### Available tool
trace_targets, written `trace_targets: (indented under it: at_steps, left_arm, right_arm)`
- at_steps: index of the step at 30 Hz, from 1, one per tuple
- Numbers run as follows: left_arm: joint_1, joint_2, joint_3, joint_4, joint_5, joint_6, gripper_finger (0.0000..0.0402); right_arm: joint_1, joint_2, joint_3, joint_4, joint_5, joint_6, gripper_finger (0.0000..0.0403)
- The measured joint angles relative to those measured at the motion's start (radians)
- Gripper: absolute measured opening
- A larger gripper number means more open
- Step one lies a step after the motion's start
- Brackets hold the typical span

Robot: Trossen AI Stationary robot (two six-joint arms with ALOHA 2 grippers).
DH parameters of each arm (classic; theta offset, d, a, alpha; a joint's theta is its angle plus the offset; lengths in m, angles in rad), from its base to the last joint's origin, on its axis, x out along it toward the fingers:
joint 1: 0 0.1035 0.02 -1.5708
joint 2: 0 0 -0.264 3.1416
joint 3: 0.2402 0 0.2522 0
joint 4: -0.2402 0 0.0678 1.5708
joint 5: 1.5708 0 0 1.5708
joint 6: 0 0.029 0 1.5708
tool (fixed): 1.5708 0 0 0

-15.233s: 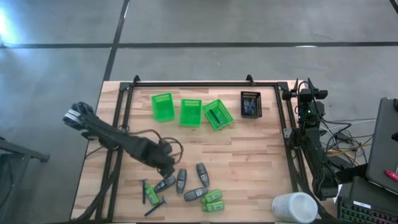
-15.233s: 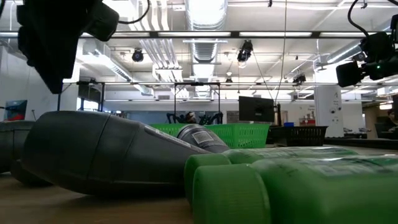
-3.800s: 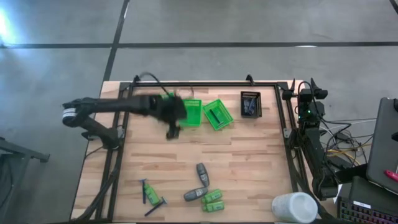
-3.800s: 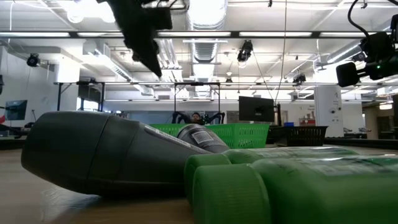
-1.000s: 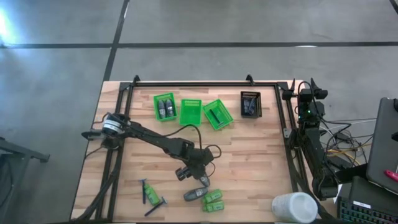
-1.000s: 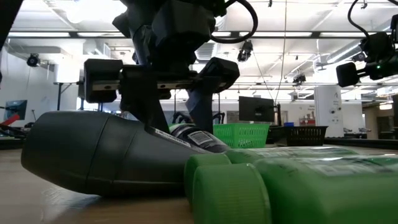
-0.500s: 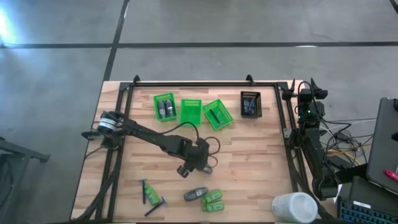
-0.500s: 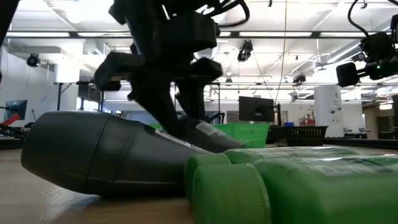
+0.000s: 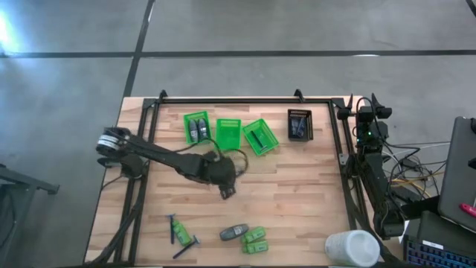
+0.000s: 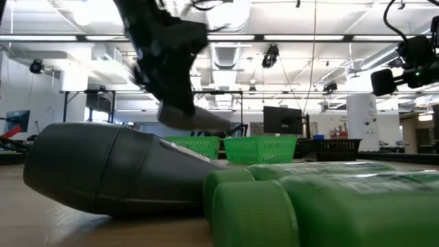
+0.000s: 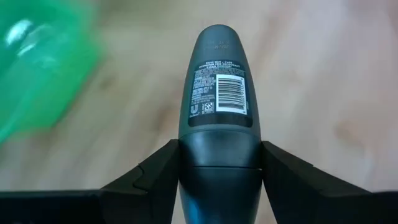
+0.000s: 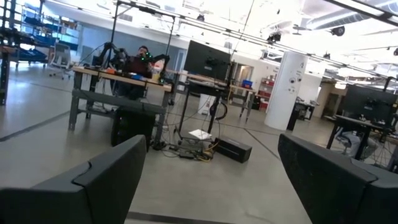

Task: Pick & Place Travel size toiletries
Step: Put the deodorant into the left green bin

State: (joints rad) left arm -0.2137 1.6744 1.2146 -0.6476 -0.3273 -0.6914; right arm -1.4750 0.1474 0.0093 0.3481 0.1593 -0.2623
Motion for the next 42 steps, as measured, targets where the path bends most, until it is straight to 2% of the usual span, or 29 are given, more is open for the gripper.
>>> trace_targets:
  at_steps: [6, 10, 12, 17, 22, 26, 31, 42]
  left_arm:
    - [-0.016, -0.200, -0.174, -0.002, -0.184, -0.513, 0.0200]
    - [0.027, -0.353, -0.284, 0.001, -0.280, -0.683, 0.0200]
    - [0.077, -0.416, -0.322, 0.000, -0.289, -0.722, 0.0199]
    - [0.263, -0.514, -0.385, 0.003, -0.289, -0.740, 0.0199]
    - [0.462, -0.521, -0.423, 0.017, -0.168, -0.678, 0.0199]
    - [0.565, -0.484, -0.434, 0.022, -0.108, -0.607, 0.0199]
    - [0.623, -0.432, -0.429, 0.067, -0.073, -0.564, 0.0199]
    - [0.637, -0.298, -0.424, 0.131, -0.050, -0.561, 0.0206]
  right_arm:
    - [0.000, 0.000, 0.000, 0.000, 0.000, 0.000, 0.0364]
    - [0.000, 0.000, 0.000, 0.000, 0.000, 0.000, 0.0364]
    - [0.000, 0.000, 0.000, 0.000, 0.000, 0.000, 0.0364]
    - [0.000, 0.000, 0.000, 0.000, 0.000, 0.000, 0.0364]
    - [0.000, 0.000, 0.000, 0.000, 0.000, 0.000, 0.0364]
    - [0.000, 0.000, 0.000, 0.000, 0.000, 0.000, 0.0364]
    - [0.000, 0.000, 0.000, 0.000, 0.000, 0.000, 0.0364]
    - [0.000, 0.000, 0.000, 0.000, 0.000, 0.000, 0.0364]
